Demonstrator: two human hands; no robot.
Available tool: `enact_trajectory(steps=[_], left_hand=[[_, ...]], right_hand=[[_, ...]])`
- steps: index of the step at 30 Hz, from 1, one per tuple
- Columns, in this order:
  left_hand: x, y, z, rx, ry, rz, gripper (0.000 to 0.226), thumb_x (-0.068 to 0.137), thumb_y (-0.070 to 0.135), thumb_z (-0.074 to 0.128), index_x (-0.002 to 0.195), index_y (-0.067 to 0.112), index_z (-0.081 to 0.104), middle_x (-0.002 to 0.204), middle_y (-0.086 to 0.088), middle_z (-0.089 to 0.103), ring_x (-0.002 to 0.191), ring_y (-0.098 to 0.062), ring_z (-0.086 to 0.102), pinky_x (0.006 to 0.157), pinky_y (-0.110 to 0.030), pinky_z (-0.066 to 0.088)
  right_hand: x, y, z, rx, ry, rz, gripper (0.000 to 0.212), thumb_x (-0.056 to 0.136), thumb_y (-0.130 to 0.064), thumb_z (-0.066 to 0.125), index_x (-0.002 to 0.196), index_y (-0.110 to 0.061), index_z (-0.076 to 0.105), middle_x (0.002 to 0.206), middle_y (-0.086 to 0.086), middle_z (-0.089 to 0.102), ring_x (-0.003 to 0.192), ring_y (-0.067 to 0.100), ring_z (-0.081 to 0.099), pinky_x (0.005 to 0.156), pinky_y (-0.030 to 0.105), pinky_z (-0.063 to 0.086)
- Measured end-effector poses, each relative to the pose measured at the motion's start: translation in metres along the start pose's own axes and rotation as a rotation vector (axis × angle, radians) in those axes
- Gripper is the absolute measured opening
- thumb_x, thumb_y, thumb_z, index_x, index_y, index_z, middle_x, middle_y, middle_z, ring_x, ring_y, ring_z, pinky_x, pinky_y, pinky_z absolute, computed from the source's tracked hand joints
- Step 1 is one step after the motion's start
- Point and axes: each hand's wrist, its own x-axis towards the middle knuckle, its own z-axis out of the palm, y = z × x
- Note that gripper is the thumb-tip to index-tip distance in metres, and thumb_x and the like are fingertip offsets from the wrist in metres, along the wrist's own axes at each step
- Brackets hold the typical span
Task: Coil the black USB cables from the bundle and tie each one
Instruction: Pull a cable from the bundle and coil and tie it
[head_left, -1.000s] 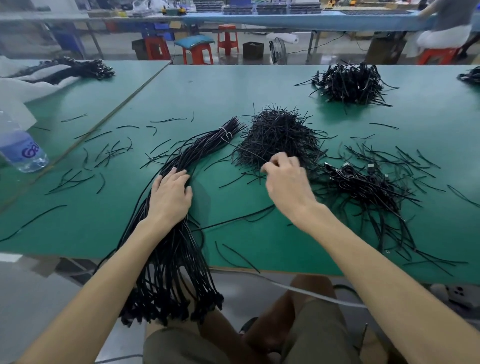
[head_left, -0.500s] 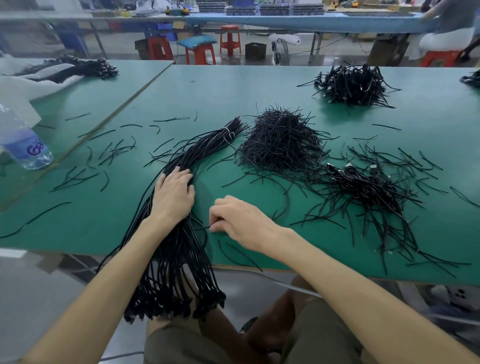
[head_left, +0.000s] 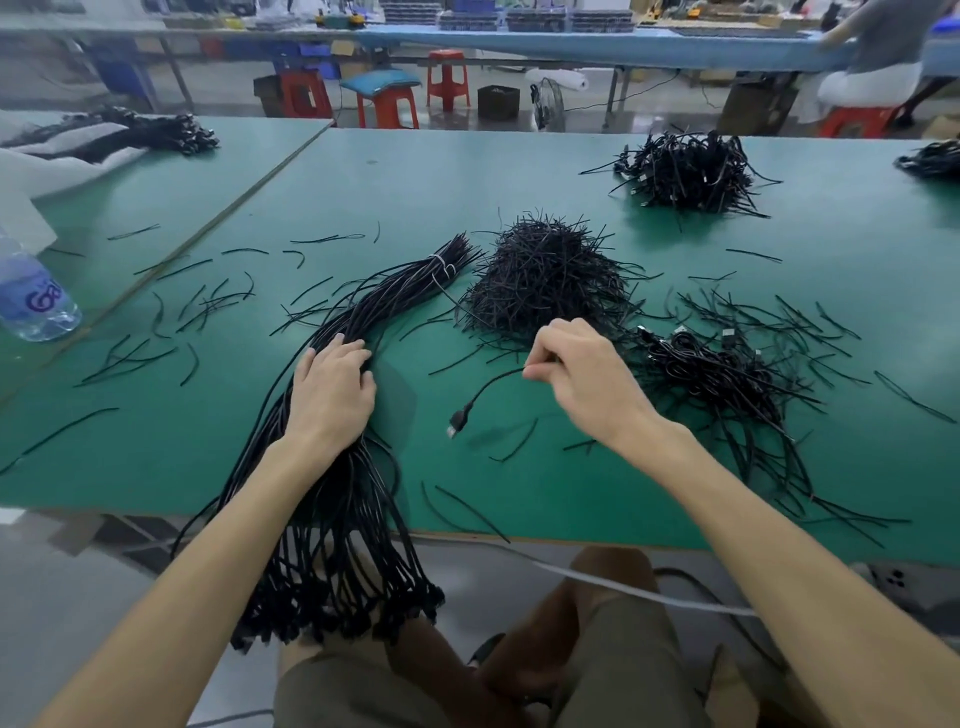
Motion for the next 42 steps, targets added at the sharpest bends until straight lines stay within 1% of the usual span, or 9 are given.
enact_trajectory(steps=[6, 9, 14, 18, 22, 27, 32, 37, 42], left_hand=[[-0.008, 0.016, -0.012, -0.03, 0.209, 0.08, 0.028, 0.105, 0.02, 0.05, 0.122, 0.008, 0.07, 0.133, -0.01, 0.062, 0.132, -0.027, 0.048, 0.122, -0.042, 0.018], [-0.012, 0.033, -0.023, -0.333, 0.141, 0.026, 0.029, 0.108, 0.027, 0.046, 0.106, 0.016, 0.072, 0.11, -0.003, 0.066, 0.108, -0.021, 0.057, 0.099, -0.036, 0.043], [-0.022, 0.059, -0.029, -0.845, -0.124, -0.113, 0.056, 0.109, 0.046, 0.038, 0.082, 0.014, 0.075, 0.081, -0.001, 0.076, 0.072, -0.006, 0.068, 0.071, -0.022, 0.052], [-0.022, 0.07, -0.027, -1.06, -0.217, -0.258, 0.071, 0.107, 0.057, 0.033, 0.085, 0.006, 0.078, 0.084, -0.009, 0.078, 0.072, -0.02, 0.073, 0.073, -0.034, 0.058], [-0.022, 0.075, -0.03, -1.624, -0.541, -0.34, 0.082, 0.104, 0.064, 0.027, 0.094, 0.004, 0.082, 0.107, -0.016, 0.076, 0.093, -0.025, 0.075, 0.079, -0.035, 0.06], [-0.03, 0.081, -0.035, -1.766, -0.621, -0.129, 0.058, 0.105, 0.052, 0.042, 0.134, 0.006, 0.063, 0.144, -0.009, 0.06, 0.115, -0.016, 0.065, 0.097, -0.029, 0.053], [-0.033, 0.086, -0.031, -1.747, -0.628, -0.335, 0.029, 0.104, 0.039, 0.05, 0.099, 0.012, 0.06, 0.111, -0.004, 0.073, 0.101, -0.02, 0.066, 0.086, -0.03, 0.058], [-0.036, 0.088, -0.032, -1.911, -0.648, -0.364, 0.042, 0.108, 0.037, 0.041, 0.126, 0.005, 0.063, 0.118, -0.005, 0.073, 0.107, -0.019, 0.072, 0.088, -0.032, 0.059], [-0.029, 0.087, -0.039, -2.181, -0.521, -0.383, 0.046, 0.11, 0.039, 0.037, 0.109, 0.007, 0.07, 0.097, 0.002, 0.075, 0.081, -0.012, 0.073, 0.074, -0.028, 0.061]], right_hand=[[-0.003, -0.005, 0.027, 0.119, 0.035, 0.079, 0.016, 0.095, -0.014, 0.068, 0.082, -0.012, 0.06, 0.084, -0.009, 0.057, 0.088, 0.012, 0.046, 0.078, 0.025, 0.036], [0.0, -0.015, 0.03, 0.229, 0.133, 0.152, 0.017, 0.095, -0.014, 0.069, 0.081, -0.012, 0.061, 0.083, -0.007, 0.057, 0.083, 0.012, 0.049, 0.074, 0.02, 0.036], [0.004, -0.035, 0.023, 0.378, 0.3, 0.224, 0.017, 0.097, -0.017, 0.068, 0.082, -0.011, 0.062, 0.082, 0.002, 0.062, 0.07, 0.007, 0.05, 0.066, 0.014, 0.036], [0.002, -0.049, 0.018, 0.423, 0.37, 0.21, 0.017, 0.097, -0.019, 0.068, 0.084, -0.009, 0.064, 0.086, 0.006, 0.064, 0.071, 0.01, 0.052, 0.069, 0.019, 0.041], [-0.005, -0.056, 0.013, 0.45, 0.394, 0.211, 0.019, 0.098, -0.02, 0.067, 0.084, -0.008, 0.063, 0.081, 0.004, 0.064, 0.068, 0.008, 0.051, 0.067, 0.018, 0.04], [-0.025, -0.068, 0.03, 0.575, 0.291, 0.261, 0.022, 0.096, -0.018, 0.068, 0.078, -0.011, 0.058, 0.061, -0.014, 0.057, 0.056, 0.002, 0.048, 0.057, 0.014, 0.037], [-0.037, -0.07, 0.04, 0.608, 0.251, 0.273, 0.02, 0.095, -0.018, 0.069, 0.079, -0.011, 0.06, 0.074, 0.003, 0.066, 0.06, 0.004, 0.048, 0.06, 0.017, 0.04], [-0.046, -0.07, 0.045, 0.617, 0.112, 0.246, 0.02, 0.094, -0.021, 0.071, 0.077, -0.015, 0.062, 0.063, -0.012, 0.057, 0.056, 0.003, 0.046, 0.058, 0.014, 0.037], [-0.055, -0.067, 0.042, 0.591, -0.109, 0.219, 0.024, 0.102, -0.033, 0.06, 0.084, -0.017, 0.063, 0.059, -0.004, 0.06, 0.049, 0.004, 0.047, 0.056, 0.02, 0.039]])
